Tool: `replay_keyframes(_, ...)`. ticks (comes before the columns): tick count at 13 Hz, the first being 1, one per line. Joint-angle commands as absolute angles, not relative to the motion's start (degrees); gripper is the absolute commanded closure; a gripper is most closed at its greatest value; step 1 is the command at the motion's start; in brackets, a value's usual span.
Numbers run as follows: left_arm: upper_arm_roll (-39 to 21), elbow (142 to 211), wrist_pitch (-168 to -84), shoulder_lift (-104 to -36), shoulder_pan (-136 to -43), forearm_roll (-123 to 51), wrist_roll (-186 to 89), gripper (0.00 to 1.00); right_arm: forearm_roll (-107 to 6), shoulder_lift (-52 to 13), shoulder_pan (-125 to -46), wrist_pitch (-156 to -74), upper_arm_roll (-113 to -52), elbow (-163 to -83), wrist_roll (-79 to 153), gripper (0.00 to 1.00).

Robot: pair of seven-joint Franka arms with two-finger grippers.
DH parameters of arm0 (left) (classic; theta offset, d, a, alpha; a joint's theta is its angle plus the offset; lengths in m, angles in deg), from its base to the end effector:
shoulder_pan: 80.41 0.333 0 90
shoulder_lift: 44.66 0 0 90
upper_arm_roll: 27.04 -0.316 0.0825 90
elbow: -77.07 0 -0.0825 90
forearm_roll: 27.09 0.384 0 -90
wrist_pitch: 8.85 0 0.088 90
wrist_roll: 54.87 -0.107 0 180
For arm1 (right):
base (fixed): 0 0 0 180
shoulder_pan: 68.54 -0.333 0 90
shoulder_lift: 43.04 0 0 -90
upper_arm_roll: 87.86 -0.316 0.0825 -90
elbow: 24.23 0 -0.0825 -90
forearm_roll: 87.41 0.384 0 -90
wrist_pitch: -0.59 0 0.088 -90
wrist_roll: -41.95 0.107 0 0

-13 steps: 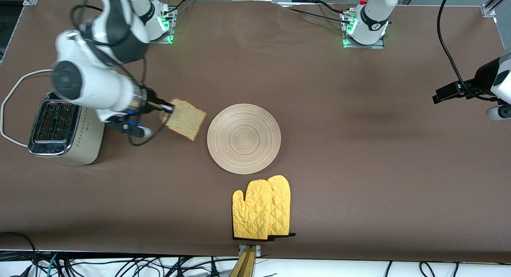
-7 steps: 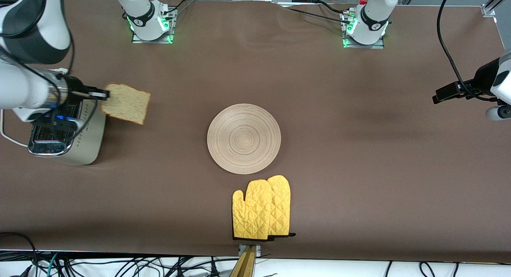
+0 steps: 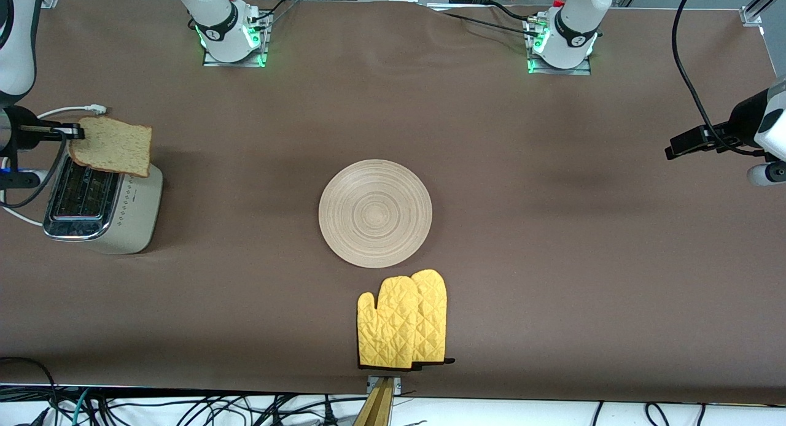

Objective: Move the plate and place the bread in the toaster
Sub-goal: 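Lift the bread with the right gripper and carry it above the toaster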

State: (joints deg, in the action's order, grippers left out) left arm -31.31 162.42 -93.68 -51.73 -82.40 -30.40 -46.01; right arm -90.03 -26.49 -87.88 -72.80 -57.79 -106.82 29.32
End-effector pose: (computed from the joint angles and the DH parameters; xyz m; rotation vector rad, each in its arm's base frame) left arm 0.5808 0.0139 0.5853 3.0792 0.2982 -0.2087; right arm 0.5827 -0.0782 0.5192 2.9651 0.0257 -0.6635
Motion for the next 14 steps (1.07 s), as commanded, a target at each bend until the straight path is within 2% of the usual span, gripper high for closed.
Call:
replay_keyframes(1, -31.3, 162.4, -93.2, -51.4, -82.2, -31.7, -45.4, 0.00, -94.4, -26.1, -88.3, -72.5, -58.0, -105.9, 27.5, 1.00)
replay_keyframes(14, -31.2, 162.4, -93.2, -51.6, -82.2, -31.7, -45.4, 0.00, -108.1, -21.9, -87.8, -84.8, -57.9, -105.9, 26.1, 1.00)
